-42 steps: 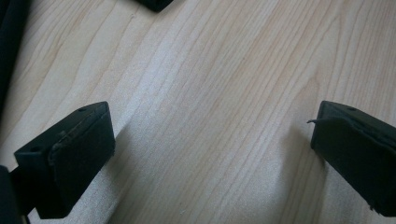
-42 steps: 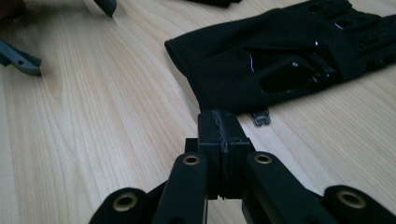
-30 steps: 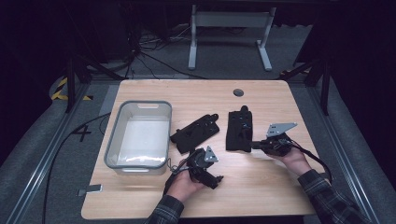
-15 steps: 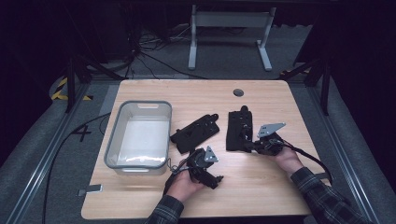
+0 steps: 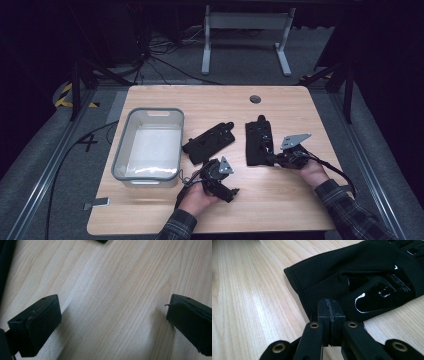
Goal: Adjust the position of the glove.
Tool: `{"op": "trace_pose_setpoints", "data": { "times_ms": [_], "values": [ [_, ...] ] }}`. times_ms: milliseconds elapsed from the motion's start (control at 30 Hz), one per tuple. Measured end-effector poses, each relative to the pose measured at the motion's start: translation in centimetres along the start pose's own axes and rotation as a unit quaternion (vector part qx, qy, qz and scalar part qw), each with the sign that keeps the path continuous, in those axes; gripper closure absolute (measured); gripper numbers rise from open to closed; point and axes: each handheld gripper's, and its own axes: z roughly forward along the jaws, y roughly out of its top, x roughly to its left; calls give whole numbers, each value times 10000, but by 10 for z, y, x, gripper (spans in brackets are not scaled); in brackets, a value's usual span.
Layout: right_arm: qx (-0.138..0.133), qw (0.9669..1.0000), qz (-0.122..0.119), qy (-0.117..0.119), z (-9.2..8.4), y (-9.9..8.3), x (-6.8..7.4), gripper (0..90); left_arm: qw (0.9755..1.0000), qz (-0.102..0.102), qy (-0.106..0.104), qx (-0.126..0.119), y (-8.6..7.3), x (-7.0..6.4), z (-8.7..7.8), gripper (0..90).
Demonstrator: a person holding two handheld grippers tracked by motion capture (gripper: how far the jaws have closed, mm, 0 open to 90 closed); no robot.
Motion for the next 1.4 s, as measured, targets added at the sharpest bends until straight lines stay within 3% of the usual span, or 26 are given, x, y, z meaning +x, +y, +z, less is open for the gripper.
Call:
{"op": "trace_pose_setpoints", "data": {
  "times_ms": [700,1000,1233,1400],
  "values": [
    [135,9998,141,85,-33,-32,12,897,10000,0,0,-1,0,0,0,0],
    [247,9997,36,81,-48,-46,34,897,10000,1,-1,-3,0,0,0,0],
    [185,9996,141,173,-58,-55,38,895,10000,0,-1,-2,0,0,0,0],
    [-124,9998,133,44,-64,-47,30,895,10000,0,0,-3,0,0,0,0]
  ]
}}
